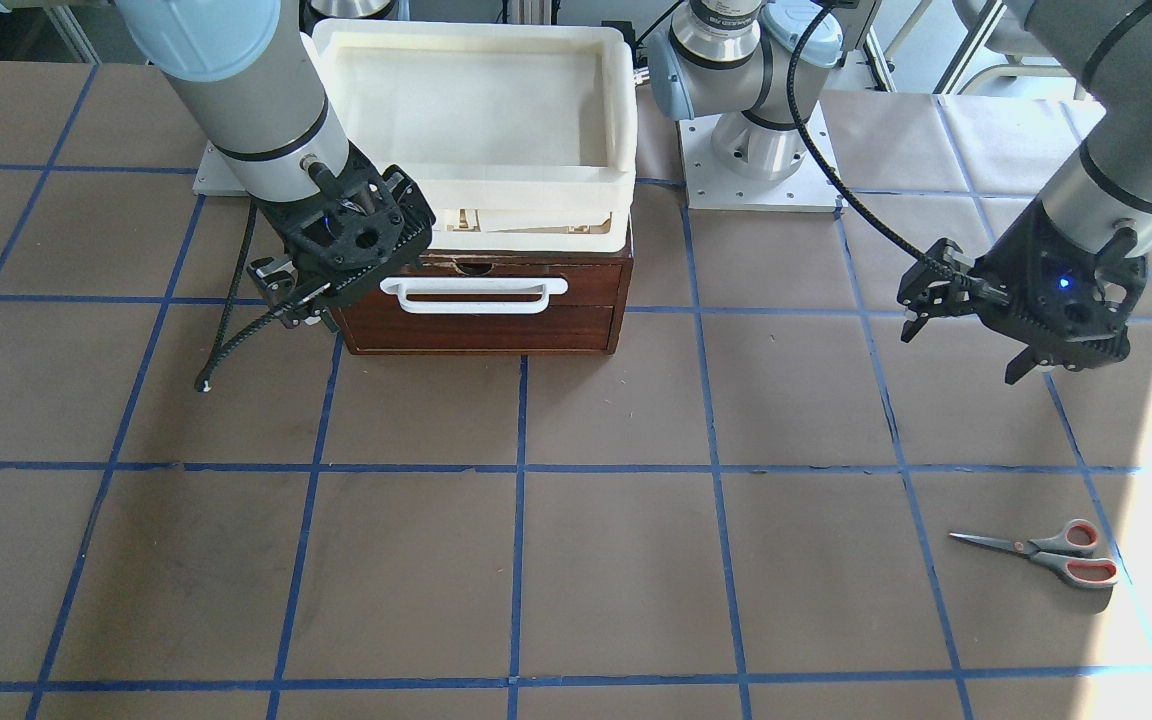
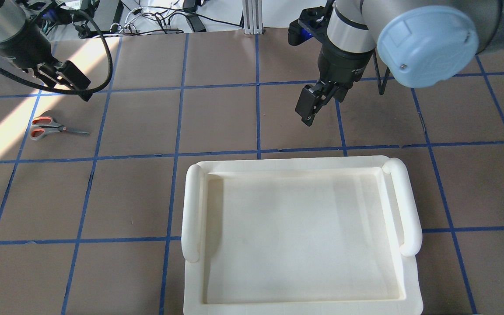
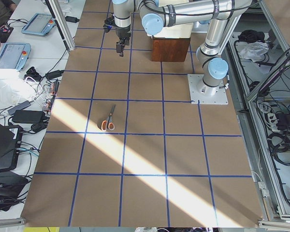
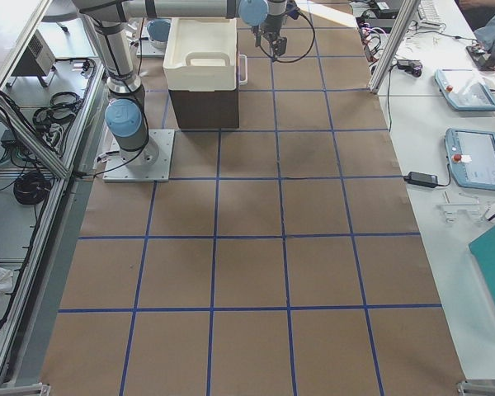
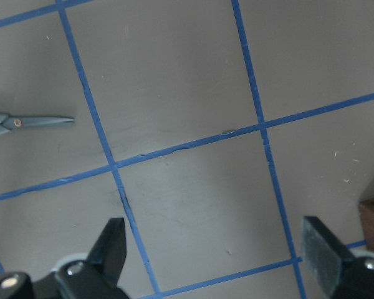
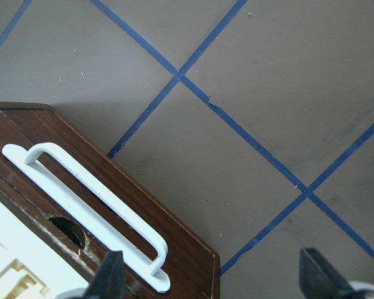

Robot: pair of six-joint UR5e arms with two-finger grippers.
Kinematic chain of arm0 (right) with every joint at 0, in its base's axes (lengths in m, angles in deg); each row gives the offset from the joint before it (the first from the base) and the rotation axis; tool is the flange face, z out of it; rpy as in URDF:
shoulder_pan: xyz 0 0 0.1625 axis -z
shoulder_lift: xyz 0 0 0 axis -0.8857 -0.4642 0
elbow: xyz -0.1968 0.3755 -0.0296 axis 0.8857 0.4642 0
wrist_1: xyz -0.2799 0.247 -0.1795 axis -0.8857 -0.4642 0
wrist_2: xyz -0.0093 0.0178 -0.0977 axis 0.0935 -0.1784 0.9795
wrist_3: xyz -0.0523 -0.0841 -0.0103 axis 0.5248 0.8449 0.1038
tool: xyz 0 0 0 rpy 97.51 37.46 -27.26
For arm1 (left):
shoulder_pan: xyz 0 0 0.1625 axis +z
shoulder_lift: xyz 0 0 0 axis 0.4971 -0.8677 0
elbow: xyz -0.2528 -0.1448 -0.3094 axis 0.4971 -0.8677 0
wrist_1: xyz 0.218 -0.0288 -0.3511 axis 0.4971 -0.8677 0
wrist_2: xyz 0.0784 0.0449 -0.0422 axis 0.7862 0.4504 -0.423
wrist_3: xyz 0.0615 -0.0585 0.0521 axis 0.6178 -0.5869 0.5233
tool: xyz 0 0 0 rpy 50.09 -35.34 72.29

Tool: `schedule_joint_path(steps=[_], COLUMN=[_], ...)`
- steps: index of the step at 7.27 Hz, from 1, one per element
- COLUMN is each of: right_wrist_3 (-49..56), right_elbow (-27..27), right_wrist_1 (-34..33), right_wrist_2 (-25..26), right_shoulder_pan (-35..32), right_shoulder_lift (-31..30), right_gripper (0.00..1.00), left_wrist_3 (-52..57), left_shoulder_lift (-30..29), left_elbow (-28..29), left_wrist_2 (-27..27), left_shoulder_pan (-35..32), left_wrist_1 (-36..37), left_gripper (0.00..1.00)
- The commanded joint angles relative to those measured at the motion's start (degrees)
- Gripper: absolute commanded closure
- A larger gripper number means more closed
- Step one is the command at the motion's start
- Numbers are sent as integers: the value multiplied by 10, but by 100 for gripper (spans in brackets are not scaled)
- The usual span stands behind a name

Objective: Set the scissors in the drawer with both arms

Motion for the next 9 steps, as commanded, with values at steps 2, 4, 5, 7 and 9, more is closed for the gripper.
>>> schedule_joint_path(steps=[2, 4, 5, 7, 9], right_wrist_3=[168, 295, 337, 382, 399], right_elbow=[42, 46, 47, 73, 80], right_wrist_1=[16, 63, 69, 66, 69], right_wrist_2=[-1, -2, 3, 6, 0], right_shoulder_pan=[-6, -12, -16, -42, -68], right_shoulder_lift=[64, 76, 91, 140, 153], right_gripper=[0, 0, 1, 2, 3], left_wrist_3=[323, 513, 572, 708, 788], left_shoulder_lift=[-54, -109, -137, -193, -245], left_elbow=[0, -1, -1, 0, 6], left_wrist_2=[20, 26, 24, 37, 37], left_shoulder_pan=[70, 103, 119, 126, 130], left_wrist_1=[56, 118, 129, 216, 238], left_gripper=[0, 0, 0, 0, 0])
